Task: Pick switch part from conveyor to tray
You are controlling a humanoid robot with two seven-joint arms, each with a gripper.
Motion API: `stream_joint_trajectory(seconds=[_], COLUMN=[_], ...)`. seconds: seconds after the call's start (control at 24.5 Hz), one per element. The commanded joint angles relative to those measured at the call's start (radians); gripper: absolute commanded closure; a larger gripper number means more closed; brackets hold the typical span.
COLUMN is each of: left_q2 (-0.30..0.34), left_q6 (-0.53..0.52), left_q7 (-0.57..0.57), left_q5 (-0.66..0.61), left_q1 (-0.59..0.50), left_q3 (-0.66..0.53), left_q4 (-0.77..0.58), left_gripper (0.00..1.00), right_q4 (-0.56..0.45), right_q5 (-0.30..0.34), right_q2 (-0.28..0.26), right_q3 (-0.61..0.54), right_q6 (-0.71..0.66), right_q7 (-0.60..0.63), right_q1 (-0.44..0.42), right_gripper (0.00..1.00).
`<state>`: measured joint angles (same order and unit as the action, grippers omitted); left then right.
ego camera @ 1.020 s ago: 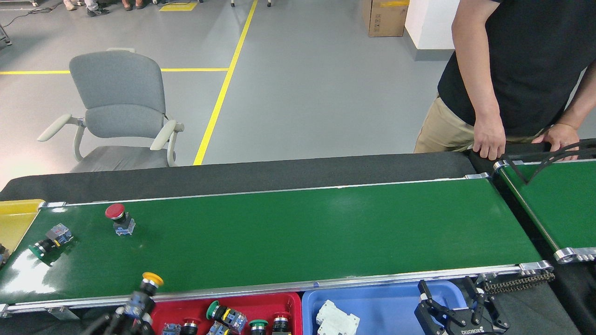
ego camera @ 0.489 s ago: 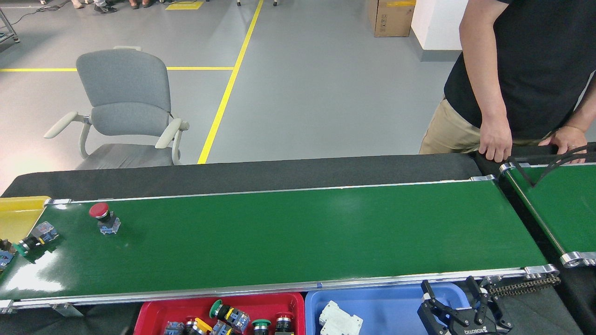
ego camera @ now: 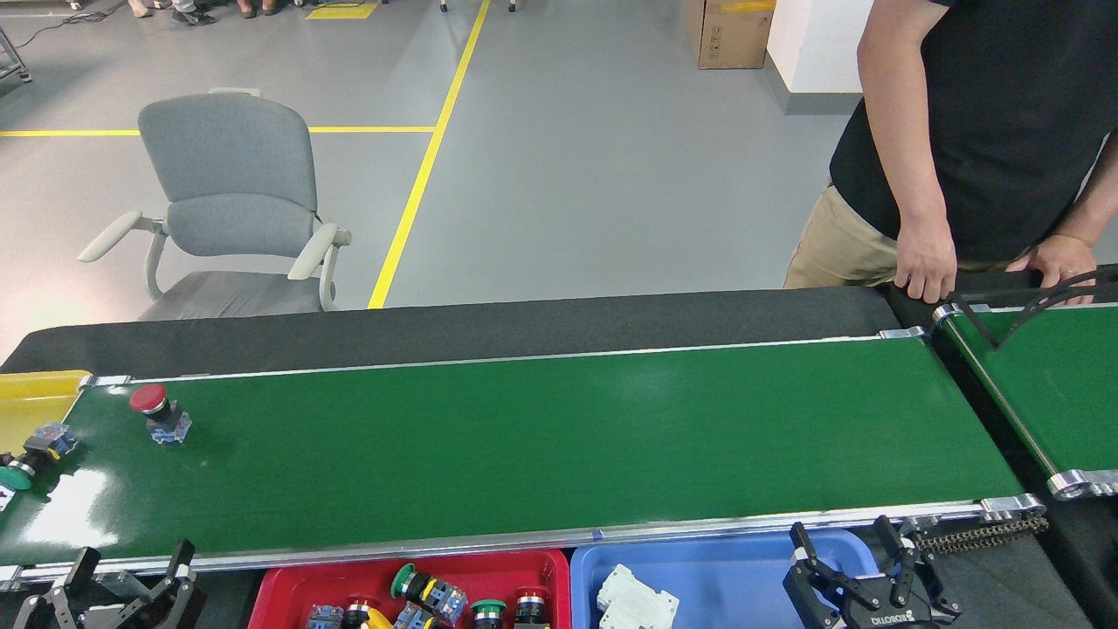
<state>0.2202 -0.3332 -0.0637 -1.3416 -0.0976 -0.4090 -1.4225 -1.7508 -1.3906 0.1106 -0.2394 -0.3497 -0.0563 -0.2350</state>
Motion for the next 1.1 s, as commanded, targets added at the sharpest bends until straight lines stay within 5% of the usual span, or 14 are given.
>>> stream_joint_trajectory(seconds=[0.0,0.24,0.73,0.86,1.06], left_q2=[0.054,0.146,0.251,0.280,0.323], left_q6=[0.005,0.002,0.356,0.361,0.346], left_q7=[0.054,0.074,-0.203,-0.203,-0.202], left_q5=[-0.001,-0.002,0.001,0.010,0.104], left_q1=[0.095,0.466,0.751,0.753,0.751], left_q3=[-0.004,0.009,0.314,0.306,0.288], left_q4=[0.096,0.591,1.064,1.100,1.179], left_gripper=[0.01,0.01,0.05,0.18,0.62], right_q4=[-0.015,-0.015,-0.001,0.034,0.054], right_q5=[0.004,0.004,-0.007,-0.007,-0.007], right_q2=[-0.005,-0.003,-0.012,-0.035,-0.040], right_q3=[-0.003,-0.003,0.048,0.081,0.158], right_q6=[-0.002,-0.002,-0.005,-0.002,-0.003], right_q7=[0.004,0.004,-0.013,-0.017,-0.028], right_q1=[0.011,0.017,0.056,0.115,0.140], right_gripper=[0.01,0.01,0.01,0.01,0.01])
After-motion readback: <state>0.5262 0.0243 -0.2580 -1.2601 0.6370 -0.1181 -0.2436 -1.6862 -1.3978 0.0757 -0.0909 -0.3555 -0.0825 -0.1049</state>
